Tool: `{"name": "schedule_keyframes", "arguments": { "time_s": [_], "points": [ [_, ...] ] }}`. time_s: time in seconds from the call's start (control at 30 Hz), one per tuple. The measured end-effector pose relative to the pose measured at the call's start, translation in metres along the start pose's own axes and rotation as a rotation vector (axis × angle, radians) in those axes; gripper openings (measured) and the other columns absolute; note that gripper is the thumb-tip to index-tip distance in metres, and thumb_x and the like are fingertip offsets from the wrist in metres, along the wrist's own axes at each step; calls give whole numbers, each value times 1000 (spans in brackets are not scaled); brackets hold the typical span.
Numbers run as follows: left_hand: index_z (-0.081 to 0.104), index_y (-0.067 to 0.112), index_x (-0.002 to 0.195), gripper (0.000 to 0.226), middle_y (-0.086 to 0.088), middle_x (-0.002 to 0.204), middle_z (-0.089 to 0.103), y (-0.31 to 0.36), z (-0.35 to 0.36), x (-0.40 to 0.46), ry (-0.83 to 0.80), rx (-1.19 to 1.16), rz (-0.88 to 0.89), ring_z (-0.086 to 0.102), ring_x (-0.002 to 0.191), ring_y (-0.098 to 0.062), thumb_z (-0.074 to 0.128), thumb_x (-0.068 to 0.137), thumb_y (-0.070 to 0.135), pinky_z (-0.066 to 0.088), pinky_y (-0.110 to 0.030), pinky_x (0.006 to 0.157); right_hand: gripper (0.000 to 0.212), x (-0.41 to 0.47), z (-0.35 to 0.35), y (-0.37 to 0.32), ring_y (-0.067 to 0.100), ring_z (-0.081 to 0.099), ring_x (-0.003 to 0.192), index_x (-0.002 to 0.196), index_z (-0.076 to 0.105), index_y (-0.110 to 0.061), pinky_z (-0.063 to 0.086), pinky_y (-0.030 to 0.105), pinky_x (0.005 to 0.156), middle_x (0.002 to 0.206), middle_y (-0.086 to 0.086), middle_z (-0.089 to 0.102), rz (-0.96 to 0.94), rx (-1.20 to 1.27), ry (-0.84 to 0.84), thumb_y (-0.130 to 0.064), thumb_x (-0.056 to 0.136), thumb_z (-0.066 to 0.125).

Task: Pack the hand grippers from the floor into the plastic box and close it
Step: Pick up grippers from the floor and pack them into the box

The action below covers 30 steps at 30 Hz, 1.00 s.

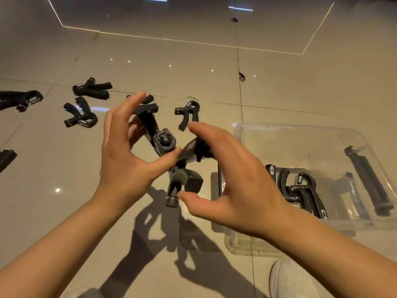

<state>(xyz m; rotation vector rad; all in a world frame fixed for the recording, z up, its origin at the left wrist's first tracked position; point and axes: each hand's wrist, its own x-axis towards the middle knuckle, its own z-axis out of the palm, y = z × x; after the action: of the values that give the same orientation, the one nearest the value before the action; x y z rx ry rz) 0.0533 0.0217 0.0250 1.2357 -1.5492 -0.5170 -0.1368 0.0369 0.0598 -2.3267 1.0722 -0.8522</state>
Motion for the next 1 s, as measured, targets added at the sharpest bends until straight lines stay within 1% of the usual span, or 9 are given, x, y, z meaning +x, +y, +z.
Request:
{"name": "schedule_keyframes", "arguments": {
  "time_s": [0.07,0.17,0.37,0.57,0.67,0.77,0.83,0.9,1.0],
  "points": [
    [31,27,137,85,-6,132,39,19,10,13,-3,-43,61,52,119,-28,78,66,24,45,-36,99,80,-2,-24,4,3,51,109,139,37,-11,47,17,91,126,-2,51,27,31,141,-33,71,72],
    [32,23,136,82,-5,129,39,37,24,26,-46,-102,130,53,115,-30,77,67,25,45,-35,99,84,-8,-58,20,8,53,116,140,35,-11,48,24,97,128,-2,51,107,84,308,-36,69,73],
    [40,31,133,78,-1,127,44,37,50,23,-199,-107,142,54,115,-30,77,64,29,48,-40,96,83,-35,-100,62,9,56,114,137,39,-17,49,26,96,125,-3,53,294,40,433,-39,66,75],
    [49,22,129,69,5,131,50,34,76,16,-405,87,251,46,124,-9,71,65,38,40,-22,102,84,-66,-113,102,8,55,114,136,41,-25,48,26,98,127,-6,53,448,-48,388,-45,62,76],
    [47,33,130,67,12,135,45,27,94,13,-538,164,276,44,125,-4,65,66,47,41,-25,101,83,-76,-113,118,11,56,114,135,43,-25,47,26,98,126,-8,52,497,-106,307,-41,63,81],
    [51,34,126,62,8,137,46,11,114,5,-648,231,302,47,119,-9,62,67,50,41,-32,95,79,-81,-111,131,10,56,109,134,47,-24,48,29,96,121,-12,51,529,-201,169,-41,64,81],
    [54,33,124,58,4,139,47,2,123,1,-697,253,291,49,116,-12,60,69,54,39,-30,93,76,-82,-109,138,9,55,106,132,49,-25,49,33,94,119,-12,53,558,-237,102,-47,64,75],
    [55,36,122,56,6,141,46,-4,128,-1,-721,248,252,50,116,-14,60,71,57,36,-27,93,74,-81,-109,144,9,56,103,129,50,-28,50,35,92,115,-12,55,616,-233,91,-51,62,73],
    [53,38,124,51,6,146,39,-9,133,-7,-758,259,264,46,123,-17,53,78,61,35,-34,97,70,-77,-113,153,9,57,100,123,52,-30,49,27,87,107,-14,54,713,-228,156,-48,61,79]
  ]
}}
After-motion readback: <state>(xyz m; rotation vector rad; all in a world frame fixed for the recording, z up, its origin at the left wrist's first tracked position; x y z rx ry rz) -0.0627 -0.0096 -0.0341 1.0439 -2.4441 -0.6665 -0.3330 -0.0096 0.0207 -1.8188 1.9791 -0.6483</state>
